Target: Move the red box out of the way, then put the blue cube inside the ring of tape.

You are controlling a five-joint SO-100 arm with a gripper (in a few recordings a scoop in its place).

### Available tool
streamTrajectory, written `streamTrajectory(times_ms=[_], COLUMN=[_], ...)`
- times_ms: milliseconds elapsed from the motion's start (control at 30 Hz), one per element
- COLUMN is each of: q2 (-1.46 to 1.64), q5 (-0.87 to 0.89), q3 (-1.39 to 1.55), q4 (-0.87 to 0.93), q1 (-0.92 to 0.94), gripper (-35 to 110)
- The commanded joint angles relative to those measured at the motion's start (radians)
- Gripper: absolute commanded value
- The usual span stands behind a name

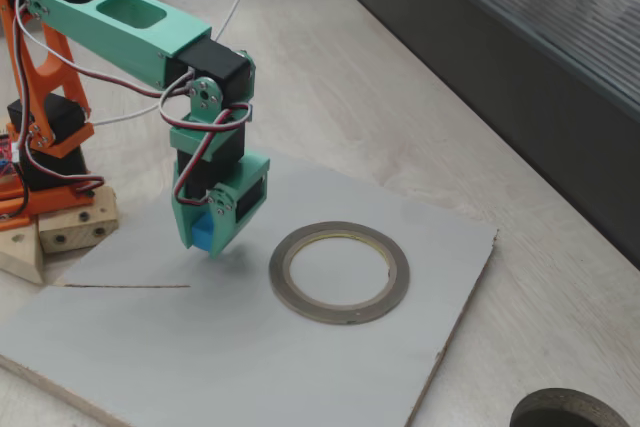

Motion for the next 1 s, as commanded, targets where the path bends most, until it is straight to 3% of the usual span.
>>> streamTrajectory(times_ms=[0, 500, 767, 967], q2=[0.048, 0.167, 0.15, -0.008], q5=[0.005, 0.0, 0.0, 0.0], q3=[-0.026, -0.179, -0.184, -0.359], q4=[0.003, 0.006, 0.005, 0.006], q1=[-0.015, -0.021, -0.025, -0.026], gripper=[4, 3, 3, 3])
